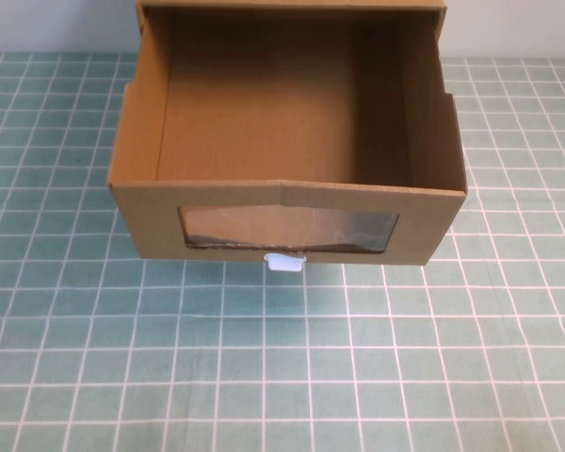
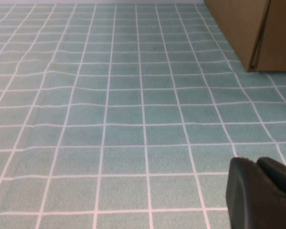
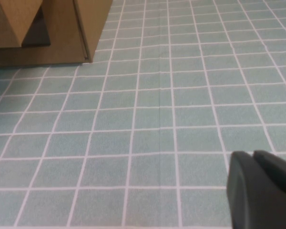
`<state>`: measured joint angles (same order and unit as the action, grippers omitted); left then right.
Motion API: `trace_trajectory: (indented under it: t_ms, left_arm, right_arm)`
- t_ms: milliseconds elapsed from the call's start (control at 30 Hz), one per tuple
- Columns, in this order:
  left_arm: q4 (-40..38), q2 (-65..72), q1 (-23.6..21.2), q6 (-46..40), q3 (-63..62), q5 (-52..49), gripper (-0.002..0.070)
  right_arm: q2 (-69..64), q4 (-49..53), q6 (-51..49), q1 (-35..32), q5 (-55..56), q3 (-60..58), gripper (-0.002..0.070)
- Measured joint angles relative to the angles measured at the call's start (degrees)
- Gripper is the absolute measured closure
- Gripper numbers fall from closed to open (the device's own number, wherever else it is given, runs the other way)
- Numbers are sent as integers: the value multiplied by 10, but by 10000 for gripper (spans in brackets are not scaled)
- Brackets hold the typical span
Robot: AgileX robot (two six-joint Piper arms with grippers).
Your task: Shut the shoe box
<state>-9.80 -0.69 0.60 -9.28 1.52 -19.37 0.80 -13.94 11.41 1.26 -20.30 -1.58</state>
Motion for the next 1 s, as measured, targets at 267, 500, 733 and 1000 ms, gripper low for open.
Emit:
trace_trajectory:
  t_ms: [267, 500, 733, 1000]
  left_arm:
    - [-135, 0, 0, 82, 0, 110, 680]
    - [-195, 5, 0, 112, -18, 119, 680]
    - [-194, 182, 0, 55, -210, -92, 680]
    - [-194, 462, 0, -114, -482, -203, 680]
  right_arm:
    - [0, 0, 0, 0, 0, 0, 688]
    - [0, 0, 0, 0, 0, 0, 688]
    - [0, 0, 0, 0, 0, 0, 688]
    - [0, 0, 0, 0, 0, 0, 688]
